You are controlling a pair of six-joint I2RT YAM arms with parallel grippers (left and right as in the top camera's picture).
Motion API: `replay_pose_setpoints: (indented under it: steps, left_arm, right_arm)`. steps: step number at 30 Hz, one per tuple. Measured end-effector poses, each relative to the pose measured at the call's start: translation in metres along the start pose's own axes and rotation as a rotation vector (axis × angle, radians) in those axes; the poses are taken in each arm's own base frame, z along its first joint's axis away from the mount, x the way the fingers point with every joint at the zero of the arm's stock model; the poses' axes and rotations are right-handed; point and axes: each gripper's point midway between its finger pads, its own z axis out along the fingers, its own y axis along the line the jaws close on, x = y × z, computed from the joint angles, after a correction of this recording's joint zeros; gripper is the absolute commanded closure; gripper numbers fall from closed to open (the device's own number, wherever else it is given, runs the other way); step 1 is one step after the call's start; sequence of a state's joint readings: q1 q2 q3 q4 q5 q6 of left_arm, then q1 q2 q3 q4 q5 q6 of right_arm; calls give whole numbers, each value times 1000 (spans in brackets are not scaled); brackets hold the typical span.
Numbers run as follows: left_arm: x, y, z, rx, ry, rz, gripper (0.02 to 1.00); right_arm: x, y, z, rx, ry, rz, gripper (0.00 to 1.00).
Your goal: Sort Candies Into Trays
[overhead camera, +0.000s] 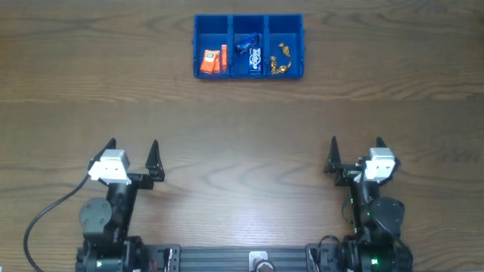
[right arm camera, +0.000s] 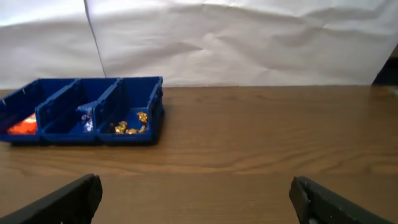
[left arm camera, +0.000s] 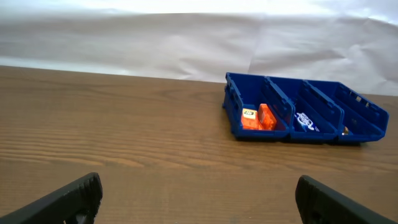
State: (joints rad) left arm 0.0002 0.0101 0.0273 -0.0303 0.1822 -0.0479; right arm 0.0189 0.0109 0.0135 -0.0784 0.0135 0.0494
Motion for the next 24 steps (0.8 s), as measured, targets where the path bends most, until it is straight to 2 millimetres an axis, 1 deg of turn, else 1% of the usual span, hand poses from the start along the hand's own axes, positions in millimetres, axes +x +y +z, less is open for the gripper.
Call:
replay_pose_setpoints:
  steps: [5, 24]
  left_arm:
    - [0, 0, 0, 0, 0, 0, 20]
    - [0, 0, 0, 0, 0, 0, 20]
  right_arm:
    - [0, 0, 0, 0, 1, -35, 3]
    - [0, 0, 0, 0, 1, -39, 3]
